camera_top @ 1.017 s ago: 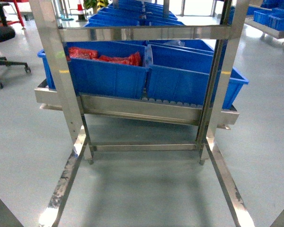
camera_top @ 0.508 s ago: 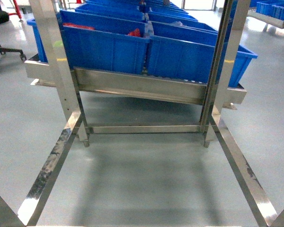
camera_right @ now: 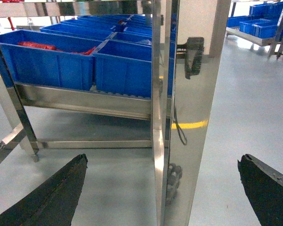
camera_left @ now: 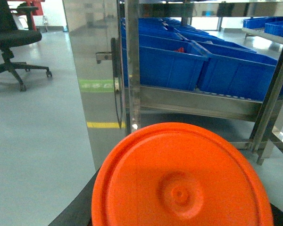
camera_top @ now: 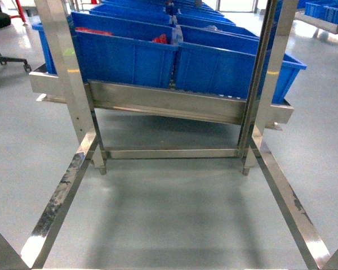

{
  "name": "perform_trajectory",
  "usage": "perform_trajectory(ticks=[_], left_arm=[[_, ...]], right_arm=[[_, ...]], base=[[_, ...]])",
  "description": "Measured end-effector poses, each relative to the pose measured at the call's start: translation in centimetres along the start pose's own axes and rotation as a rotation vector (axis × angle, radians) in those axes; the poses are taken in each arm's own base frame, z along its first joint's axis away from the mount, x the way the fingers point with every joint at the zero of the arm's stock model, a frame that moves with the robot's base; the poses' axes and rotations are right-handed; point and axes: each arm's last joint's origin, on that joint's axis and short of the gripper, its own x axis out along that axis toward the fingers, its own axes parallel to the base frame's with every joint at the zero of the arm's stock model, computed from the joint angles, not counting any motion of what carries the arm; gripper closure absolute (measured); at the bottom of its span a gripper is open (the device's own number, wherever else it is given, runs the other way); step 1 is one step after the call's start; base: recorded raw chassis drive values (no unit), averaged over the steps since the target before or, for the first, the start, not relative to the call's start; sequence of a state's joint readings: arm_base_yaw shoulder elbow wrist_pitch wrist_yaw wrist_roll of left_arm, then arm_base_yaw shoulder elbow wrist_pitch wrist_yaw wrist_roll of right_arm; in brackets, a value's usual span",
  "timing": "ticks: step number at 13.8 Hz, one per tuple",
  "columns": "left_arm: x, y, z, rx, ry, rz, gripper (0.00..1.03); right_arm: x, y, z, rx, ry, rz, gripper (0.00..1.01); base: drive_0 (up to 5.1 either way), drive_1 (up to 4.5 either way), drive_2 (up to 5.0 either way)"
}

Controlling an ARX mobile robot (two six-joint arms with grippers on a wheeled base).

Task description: Pick capacitor and pack into box

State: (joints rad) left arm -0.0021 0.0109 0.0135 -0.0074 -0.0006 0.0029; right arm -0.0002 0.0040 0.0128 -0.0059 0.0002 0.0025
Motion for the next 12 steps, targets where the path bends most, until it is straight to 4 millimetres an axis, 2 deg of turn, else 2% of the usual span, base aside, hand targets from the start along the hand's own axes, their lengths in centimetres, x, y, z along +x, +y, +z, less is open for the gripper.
perform_trajectory(ticks=[12], left_arm=[[0.0,0.0,0.0,0.0,0.0,-0.001,0.59]], right_arm=[[0.0,0.0,-0.01,0.0,0.001,0.0,0.03]], base=[[-4.9,2.5,2.5]])
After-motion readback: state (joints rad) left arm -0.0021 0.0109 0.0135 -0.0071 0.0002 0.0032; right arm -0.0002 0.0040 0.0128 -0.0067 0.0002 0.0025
